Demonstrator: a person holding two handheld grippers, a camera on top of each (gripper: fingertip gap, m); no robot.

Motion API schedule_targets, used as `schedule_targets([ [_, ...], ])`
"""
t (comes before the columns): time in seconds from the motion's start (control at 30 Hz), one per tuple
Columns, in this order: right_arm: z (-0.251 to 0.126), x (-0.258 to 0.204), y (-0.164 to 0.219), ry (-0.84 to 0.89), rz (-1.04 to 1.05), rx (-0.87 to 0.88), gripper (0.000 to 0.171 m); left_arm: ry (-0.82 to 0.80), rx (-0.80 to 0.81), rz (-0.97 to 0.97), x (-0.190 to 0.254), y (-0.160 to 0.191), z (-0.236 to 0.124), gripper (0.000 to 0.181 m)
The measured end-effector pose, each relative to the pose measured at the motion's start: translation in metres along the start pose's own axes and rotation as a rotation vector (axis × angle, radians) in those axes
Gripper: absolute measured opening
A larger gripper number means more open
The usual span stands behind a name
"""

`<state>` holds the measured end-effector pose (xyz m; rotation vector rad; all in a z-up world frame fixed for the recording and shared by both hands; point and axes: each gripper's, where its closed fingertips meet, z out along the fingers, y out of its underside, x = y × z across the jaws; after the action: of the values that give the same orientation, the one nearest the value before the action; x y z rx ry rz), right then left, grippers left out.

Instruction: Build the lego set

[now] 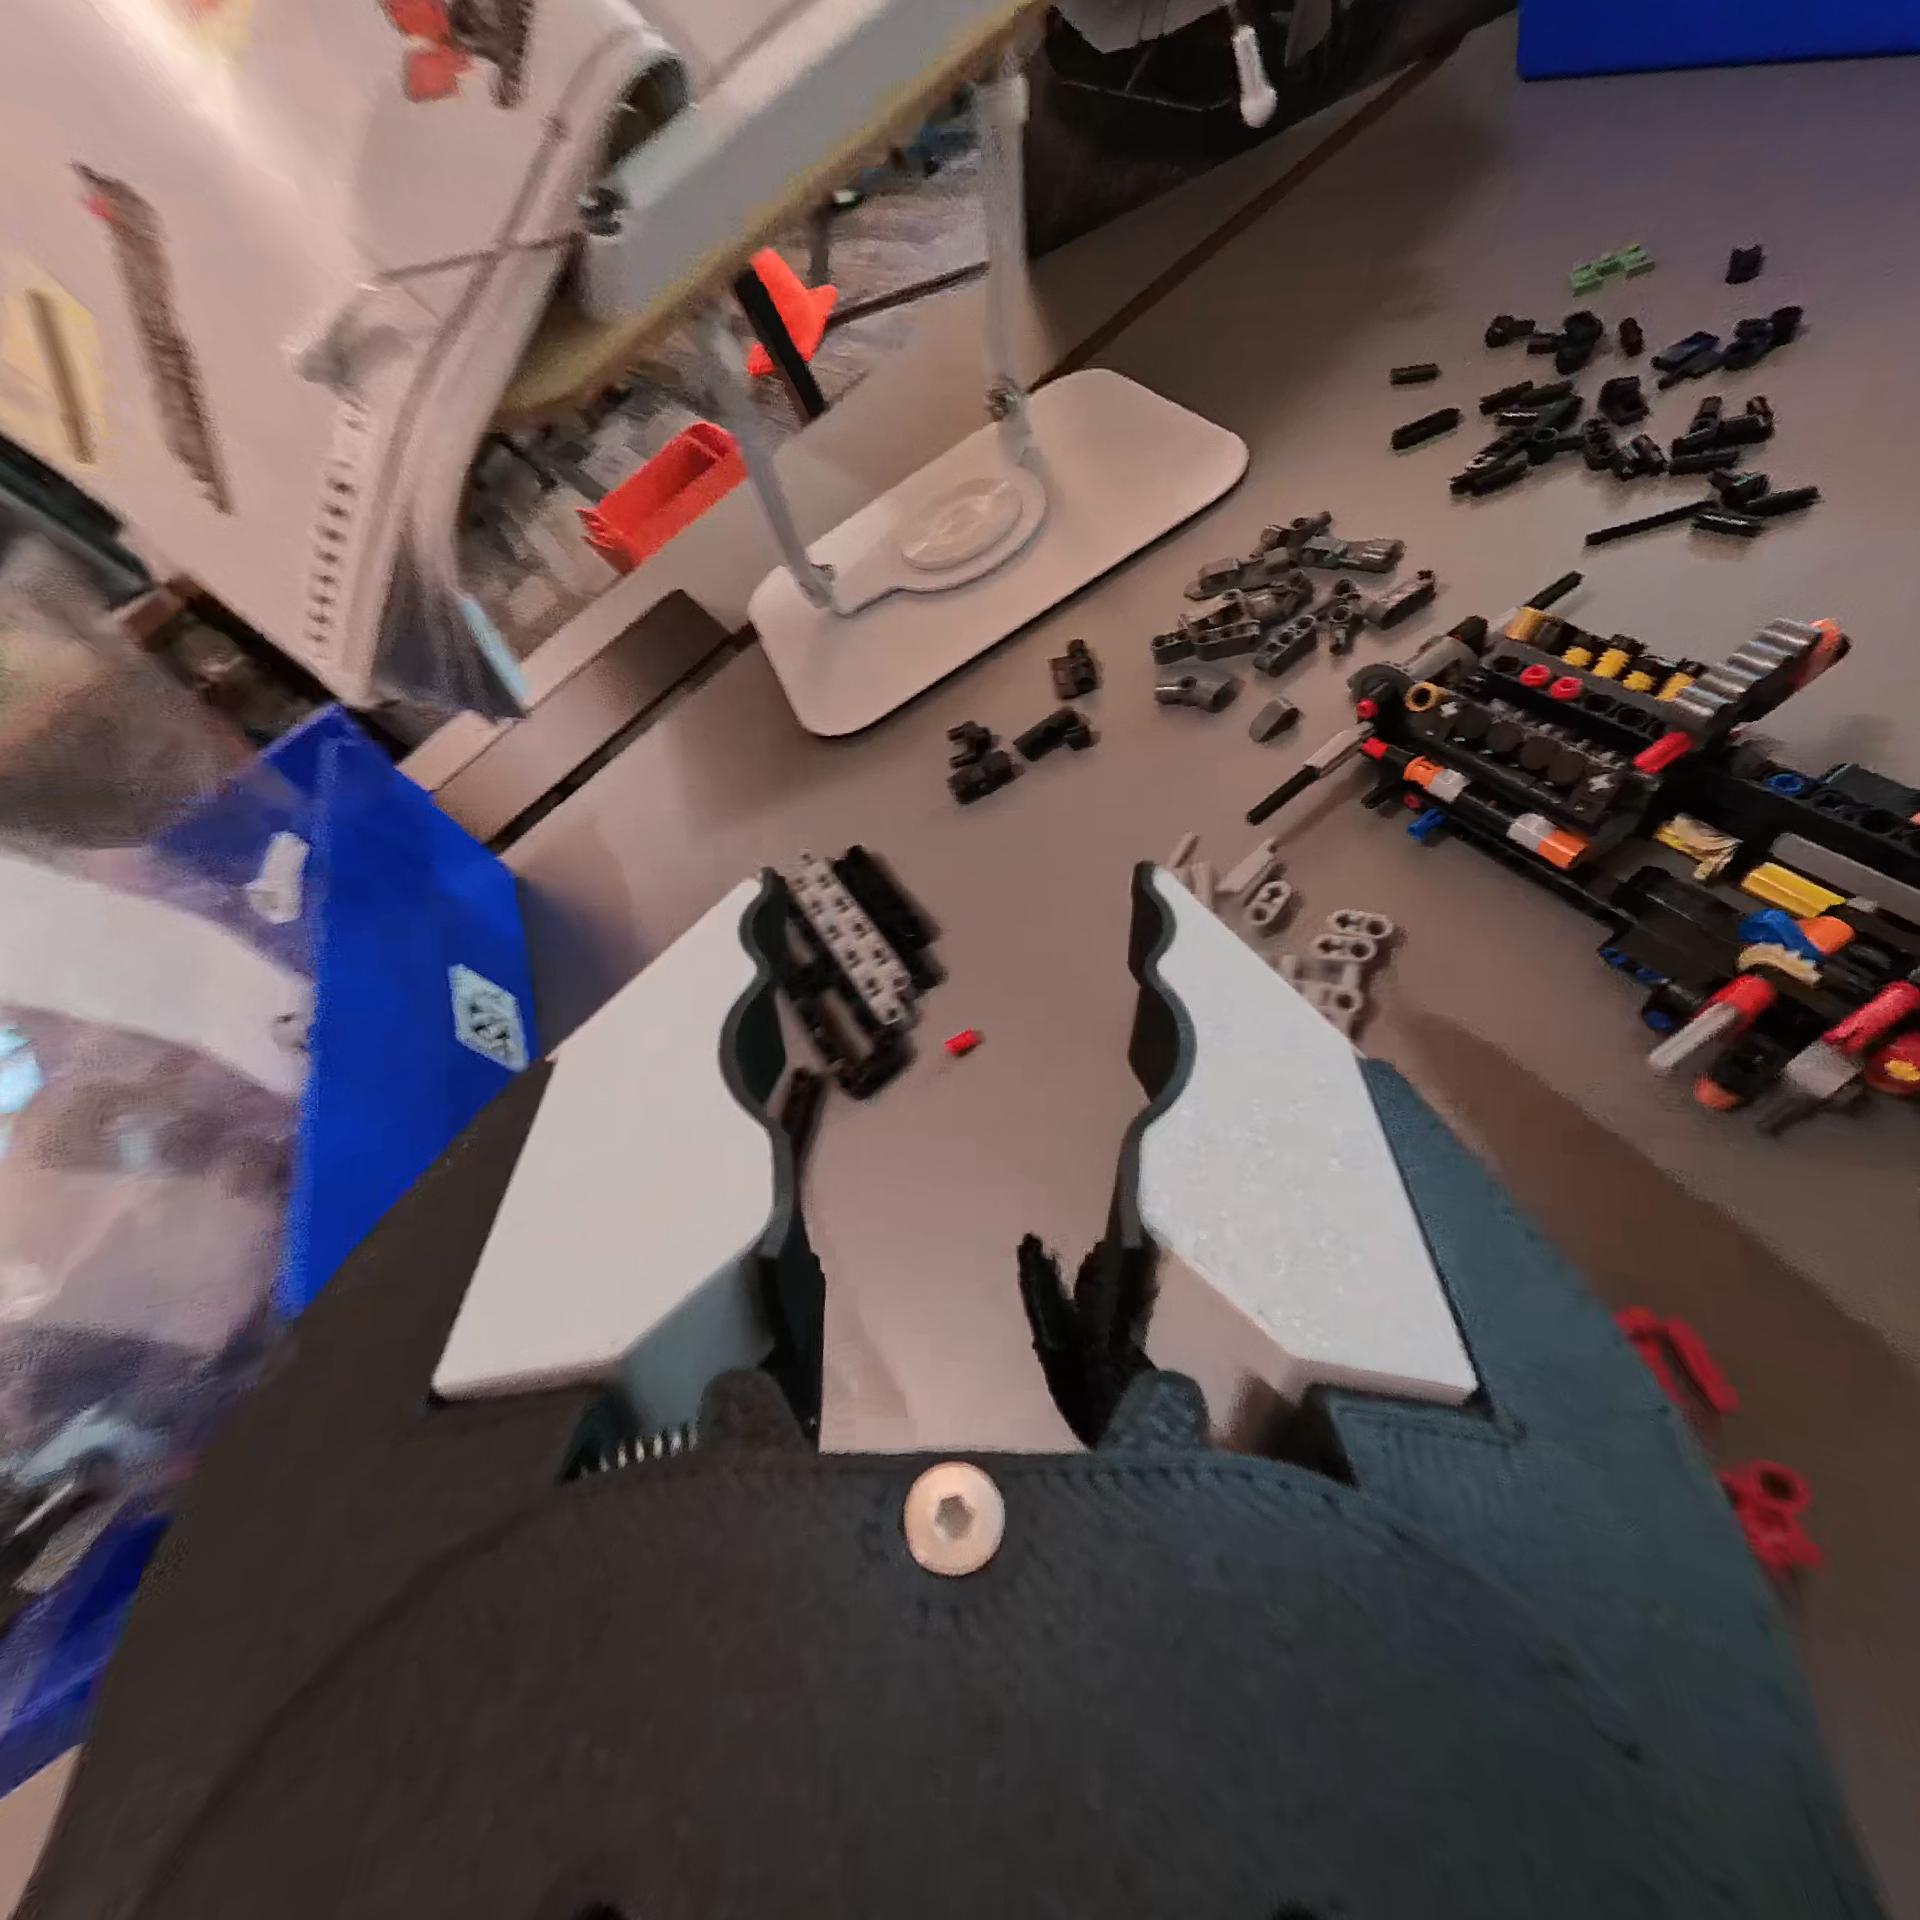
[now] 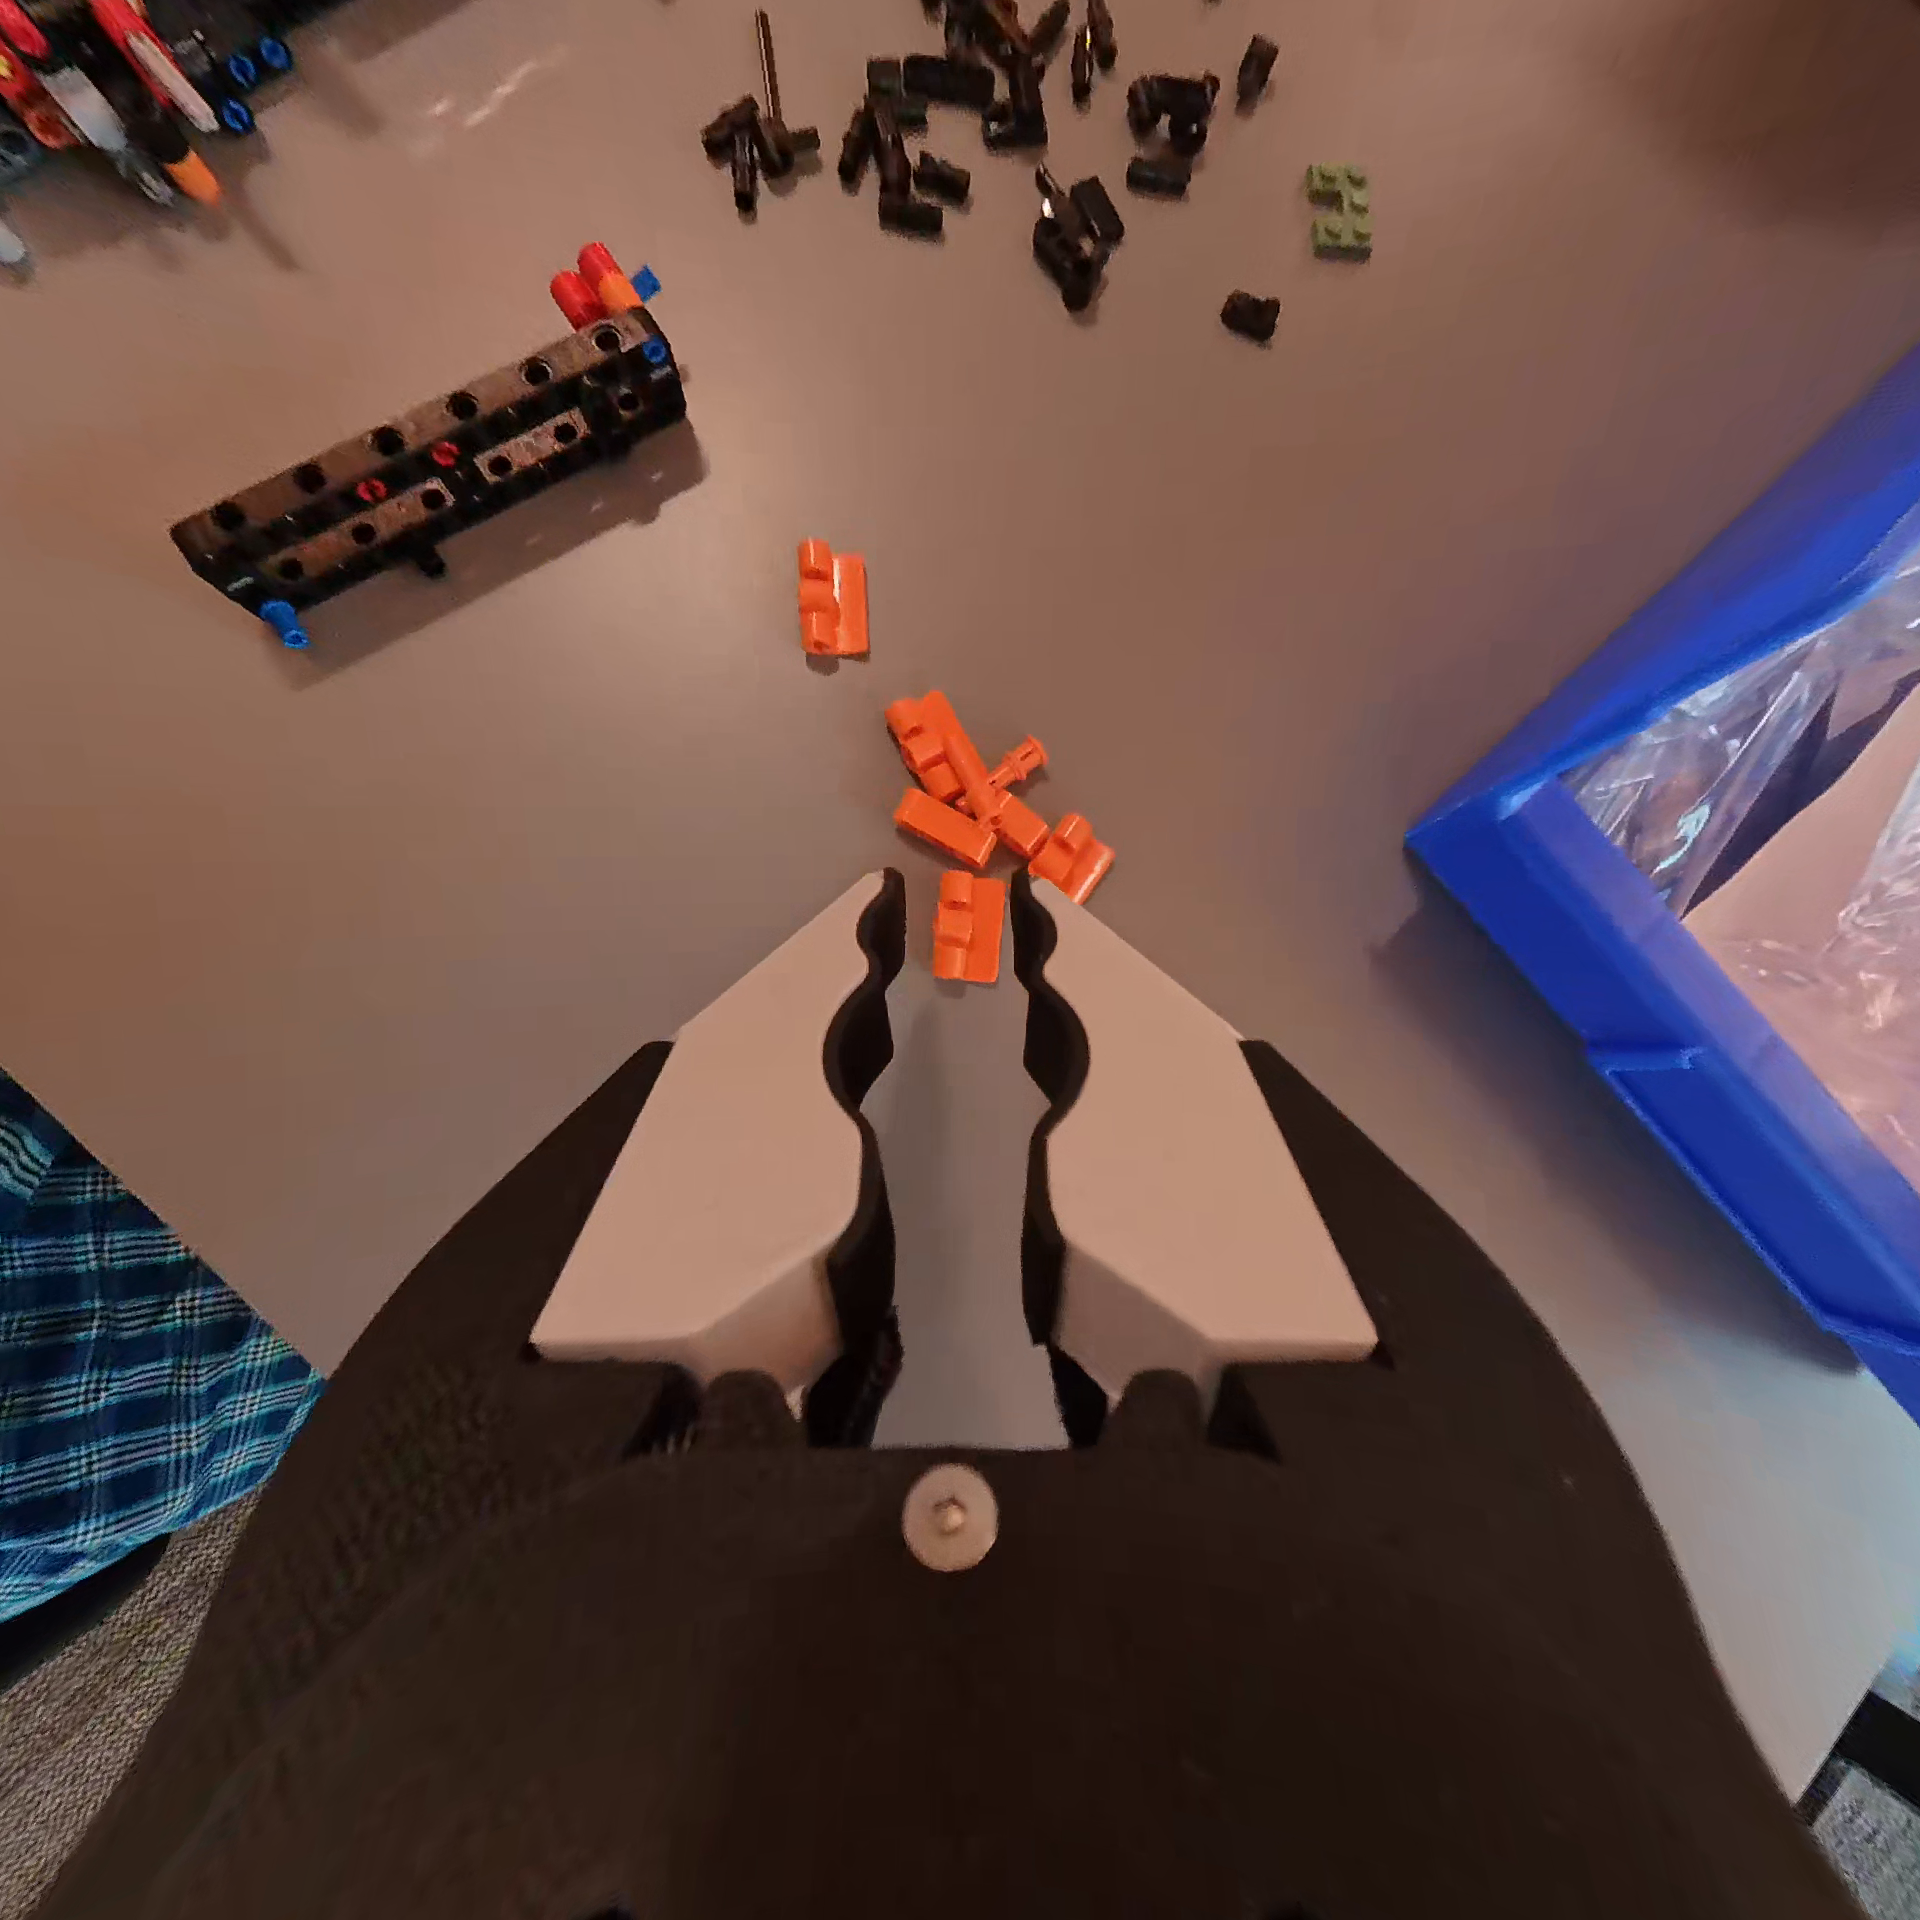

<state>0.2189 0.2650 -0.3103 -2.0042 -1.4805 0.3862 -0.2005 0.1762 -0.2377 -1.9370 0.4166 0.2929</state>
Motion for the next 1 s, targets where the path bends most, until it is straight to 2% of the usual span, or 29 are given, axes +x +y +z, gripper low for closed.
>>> schedule_targets([
  [0.13,-0.003,-0.01,-0.011,-0.034,-0.004,0.052,0.015,-0.098,-0.023,-0.018,-0.037,0.004,-0.042,0.064],
  [0.27,-0.008,-0.019,-0.027,-0.065,-0.018,0.111,0.013,-0.138,-0.089,-0.027,-0.058,0.023,-0.084,0.058],
  [0.5,-0.012,-0.042,-0.056,-0.086,-0.086,0.164,0.012,0.041,-0.151,0.006,-0.015,0.041,-0.118,0.046],
  [0.63,-0.015,-0.054,-0.067,-0.093,-0.12,0.188,0.01,-0.048,-0.222,0.05,-0.029,0.068,-0.142,0.033],
  [0.83,-0.018,-0.068,-0.08,-0.108,-0.145,0.218,0.006,-0.163,-0.249,-0.023,-0.068,0.102,-0.194,0.018],
  [1.0,-0.017,-0.082,-0.094,-0.123,-0.168,0.247,0.004,-0.141,-0.228,-0.02,-0.059,0.106,-0.205,0.002],
])
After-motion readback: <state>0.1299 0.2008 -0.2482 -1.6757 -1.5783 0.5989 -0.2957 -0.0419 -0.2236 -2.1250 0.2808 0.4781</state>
